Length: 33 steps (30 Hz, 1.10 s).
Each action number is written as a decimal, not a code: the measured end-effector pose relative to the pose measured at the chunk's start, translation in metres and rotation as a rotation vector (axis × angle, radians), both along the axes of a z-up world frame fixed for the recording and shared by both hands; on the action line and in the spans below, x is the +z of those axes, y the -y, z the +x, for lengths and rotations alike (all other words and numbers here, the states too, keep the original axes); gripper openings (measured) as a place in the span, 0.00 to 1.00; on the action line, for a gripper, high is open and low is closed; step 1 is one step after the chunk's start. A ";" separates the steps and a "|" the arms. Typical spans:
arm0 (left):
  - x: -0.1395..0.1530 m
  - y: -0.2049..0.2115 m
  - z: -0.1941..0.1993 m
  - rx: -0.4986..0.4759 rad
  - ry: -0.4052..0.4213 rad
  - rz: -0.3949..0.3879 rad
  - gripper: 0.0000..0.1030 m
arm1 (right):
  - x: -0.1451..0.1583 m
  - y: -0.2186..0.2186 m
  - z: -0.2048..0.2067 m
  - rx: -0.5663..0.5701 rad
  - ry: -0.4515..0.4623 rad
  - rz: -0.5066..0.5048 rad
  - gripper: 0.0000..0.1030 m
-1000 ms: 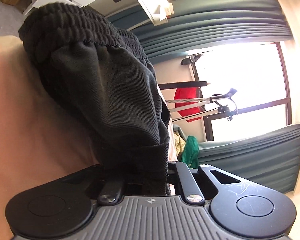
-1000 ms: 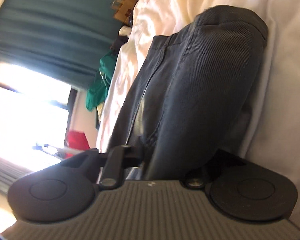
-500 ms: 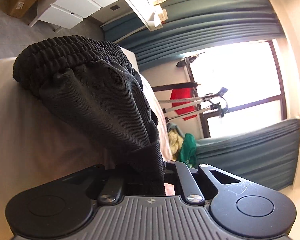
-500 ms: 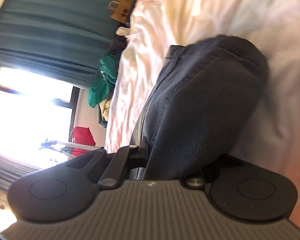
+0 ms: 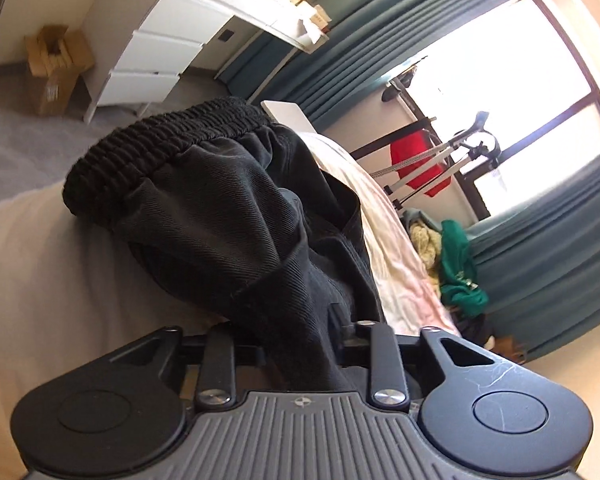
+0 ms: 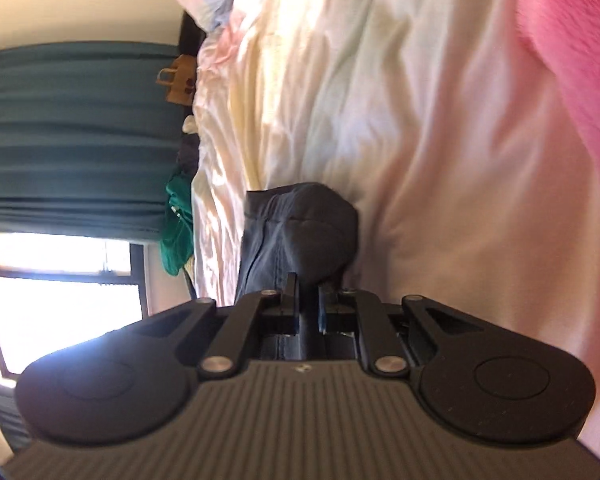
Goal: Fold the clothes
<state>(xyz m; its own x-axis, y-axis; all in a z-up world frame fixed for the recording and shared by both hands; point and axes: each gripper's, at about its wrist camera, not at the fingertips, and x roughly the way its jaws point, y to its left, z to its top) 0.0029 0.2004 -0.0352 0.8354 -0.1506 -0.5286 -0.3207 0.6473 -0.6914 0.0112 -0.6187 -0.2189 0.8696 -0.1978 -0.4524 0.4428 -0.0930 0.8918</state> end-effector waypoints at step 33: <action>-0.025 0.538 0.232 -1.313 0.430 0.777 0.75 | 0.033 -0.089 0.034 -0.182 -0.444 -0.347 0.69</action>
